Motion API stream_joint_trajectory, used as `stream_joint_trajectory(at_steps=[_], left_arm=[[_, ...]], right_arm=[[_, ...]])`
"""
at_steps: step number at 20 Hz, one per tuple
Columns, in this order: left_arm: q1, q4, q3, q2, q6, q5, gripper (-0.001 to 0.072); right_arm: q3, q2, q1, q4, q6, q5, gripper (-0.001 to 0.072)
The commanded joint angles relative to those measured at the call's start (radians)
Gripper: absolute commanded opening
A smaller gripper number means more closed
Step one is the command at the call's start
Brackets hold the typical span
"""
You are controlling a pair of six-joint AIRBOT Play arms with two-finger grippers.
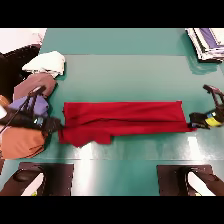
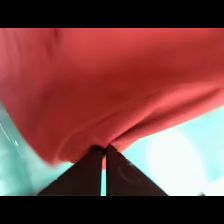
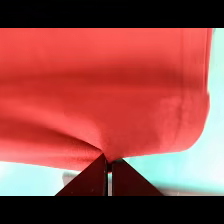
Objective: Fold the shirts.
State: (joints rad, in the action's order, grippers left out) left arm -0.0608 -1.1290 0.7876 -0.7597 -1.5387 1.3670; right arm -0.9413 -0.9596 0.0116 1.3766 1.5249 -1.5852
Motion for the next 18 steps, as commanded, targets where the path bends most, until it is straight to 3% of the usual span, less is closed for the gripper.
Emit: stream_joint_trajectory(at_steps=[1,6,7,8,9,10,13,15,16,17,18], left_arm=[[0.000,-0.005,0.082,-0.240,0.067,-0.235,0.0027],[0.000,-0.005,0.219,-0.494,0.106,-0.306,0.0027],[0.000,-0.003,0.234,-0.512,0.100,-0.312,0.0030],[0.000,-0.001,0.244,-0.516,0.096,-0.311,0.0182],[0.000,0.003,0.254,-0.515,0.095,-0.307,0.0502],[0.000,0.003,0.273,-0.515,0.095,-0.288,0.0609],[0.000,0.009,0.334,-0.503,0.095,-0.166,0.0599],[0.000,0.057,0.335,-0.494,0.095,-0.154,0.0597],[0.000,0.084,0.335,-0.494,0.095,-0.156,0.0567],[0.000,0.111,0.335,-0.494,0.098,-0.160,0.0237],[0.000,0.138,0.335,-0.494,0.102,-0.171,0.0037]], right_arm=[[-0.136,-0.223,-0.047,0.003,0.000,0.096,0.0016],[-0.275,-0.436,-0.047,-0.061,-0.035,0.136,0.0016],[-0.289,-0.459,-0.040,-0.096,-0.048,0.147,0.0082],[-0.304,-0.480,-0.026,-0.133,-0.066,0.157,0.0305],[-0.319,-0.494,-0.008,-0.166,-0.087,0.159,0.0344],[-0.332,-0.501,0.016,-0.185,-0.111,0.159,0.0345],[-0.296,-0.468,0.150,-0.201,-0.179,0.127,0.0344],[-0.221,-0.434,0.268,-0.207,-0.229,0.127,0.0348],[-0.182,-0.430,0.328,-0.208,-0.258,0.127,0.0417],[-0.146,-0.432,0.383,-0.209,-0.273,0.134,0.0543],[-0.115,-0.444,0.428,-0.232,-0.303,0.140,0.0558]])
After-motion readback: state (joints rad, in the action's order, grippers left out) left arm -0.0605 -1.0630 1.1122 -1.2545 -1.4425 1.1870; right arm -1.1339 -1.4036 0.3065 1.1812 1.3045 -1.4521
